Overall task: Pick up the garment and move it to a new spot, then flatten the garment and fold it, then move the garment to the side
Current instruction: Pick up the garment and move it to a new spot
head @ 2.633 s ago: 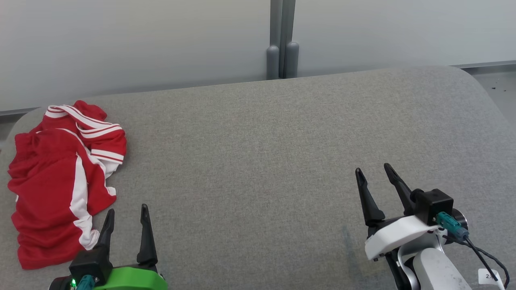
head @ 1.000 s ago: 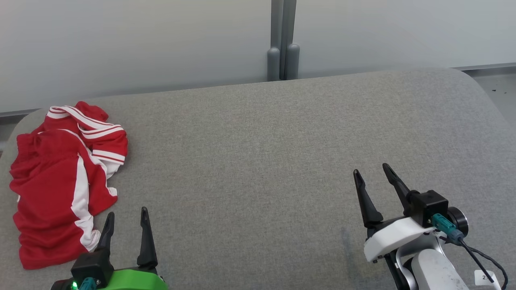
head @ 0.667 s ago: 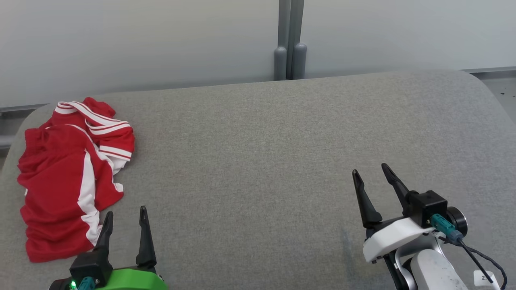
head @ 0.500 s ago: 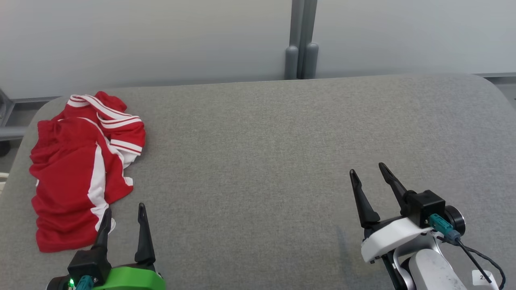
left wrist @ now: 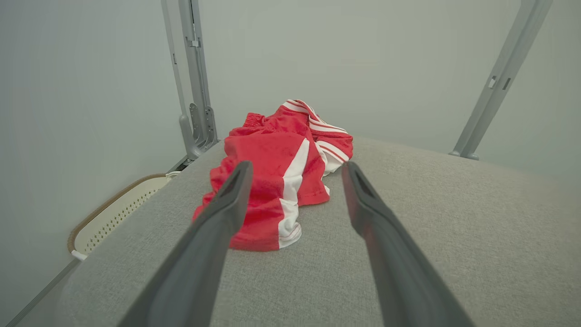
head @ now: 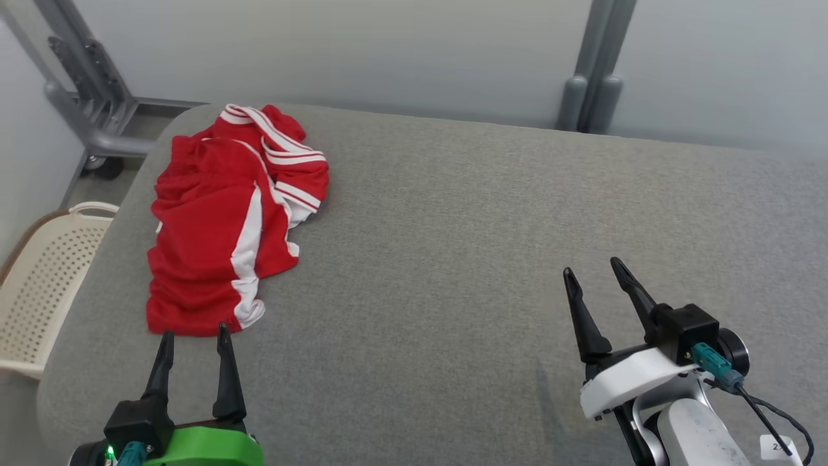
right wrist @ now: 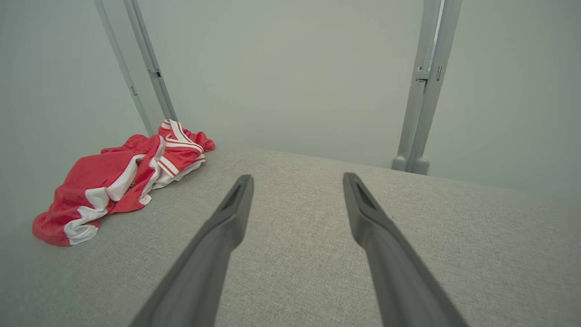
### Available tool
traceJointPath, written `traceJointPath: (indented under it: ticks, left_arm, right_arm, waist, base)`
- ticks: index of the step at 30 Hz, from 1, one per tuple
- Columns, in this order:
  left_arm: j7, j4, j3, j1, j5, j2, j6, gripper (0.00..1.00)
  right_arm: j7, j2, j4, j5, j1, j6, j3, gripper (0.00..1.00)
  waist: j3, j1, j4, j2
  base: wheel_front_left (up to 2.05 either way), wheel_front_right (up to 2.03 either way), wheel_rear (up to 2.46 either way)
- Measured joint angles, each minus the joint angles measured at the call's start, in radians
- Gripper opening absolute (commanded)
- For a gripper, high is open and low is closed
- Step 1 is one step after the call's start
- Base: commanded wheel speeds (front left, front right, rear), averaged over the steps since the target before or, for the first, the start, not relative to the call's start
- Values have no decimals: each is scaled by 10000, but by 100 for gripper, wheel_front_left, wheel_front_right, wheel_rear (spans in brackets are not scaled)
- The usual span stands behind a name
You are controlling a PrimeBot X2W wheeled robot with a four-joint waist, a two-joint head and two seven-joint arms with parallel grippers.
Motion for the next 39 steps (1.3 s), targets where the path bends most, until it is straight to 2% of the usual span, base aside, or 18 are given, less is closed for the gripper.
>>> traceJointPath:
  ticks: [9, 15, 25, 33, 39]
  left_arm:
    - [0, -48, -36, 82, -21, 27, 15, 100]
    - [0, -63, -33, 85, -81, 54, 92, 100]
    - [38, -127, -92, 48, -111, 59, 253, 100]
    - [313, -416, 148, -1203, -77, 685, 272, 100]
    - [849, -2, 337, -2523, -161, 1377, -27, 100]
  right_arm:
    - [0, 4, -12, 19, 0, 0, 117, 100]
    - [0, 4, -4, 33, -25, 0, 203, 100]
    - [0, 2, -2, -10, -92, 0, 142, 100]
    - [0, 2, -178, -460, -434, 0, -255, 100]
    - [0, 6, -410, -1018, -955, 0, -654, 100]
  waist:
    - [88, 0, 1330, 0]
    - [202, 0, 1844, 0]
    - [500, 0, 1709, 0]
    - [963, 0, 1439, 1]
    - [1507, 0, 1343, 0]
  base:
    - [0, 0, 0]
    - [0, 0, 0]
    - [0, 0, 0]
    - [0, 0, 0]
    - [0, 0, 0]
